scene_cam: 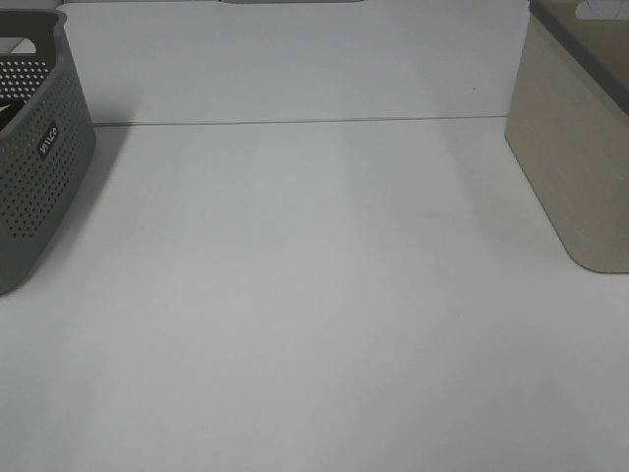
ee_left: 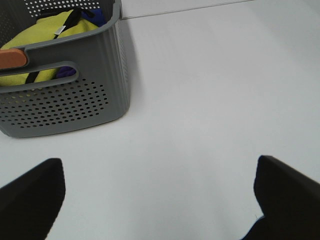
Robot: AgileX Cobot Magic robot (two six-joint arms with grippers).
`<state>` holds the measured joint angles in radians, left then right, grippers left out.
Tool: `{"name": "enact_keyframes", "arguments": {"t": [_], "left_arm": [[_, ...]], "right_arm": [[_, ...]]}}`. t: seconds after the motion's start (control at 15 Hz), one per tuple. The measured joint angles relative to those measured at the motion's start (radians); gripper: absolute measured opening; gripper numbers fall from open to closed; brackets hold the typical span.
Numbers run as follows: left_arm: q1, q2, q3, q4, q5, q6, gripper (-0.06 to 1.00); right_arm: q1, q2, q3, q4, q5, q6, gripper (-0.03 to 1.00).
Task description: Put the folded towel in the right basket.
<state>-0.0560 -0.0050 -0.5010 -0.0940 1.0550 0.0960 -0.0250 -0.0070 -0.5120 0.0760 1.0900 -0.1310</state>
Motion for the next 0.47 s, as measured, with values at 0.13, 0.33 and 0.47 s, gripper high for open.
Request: {"name": "enact_keyframes", "arguments": {"t": [0.13,0.33,0.47], "left_arm": [[0.0,0.0,0.0,0.0,0.0,0.0,0.98],[0.0,0.0,0.0,0.0,0.0,0.0,0.98],[0.0,0.0,0.0,0.0,0.0,0.0,0.98]], "right_arm": [[0.0,0.0,0.0,0.0,0.0,0.0,0.75],[0.0,0.0,0.0,0.0,0.0,0.0,0.75],[0.0,0.0,0.0,0.0,0.0,0.0,0.75]]}}
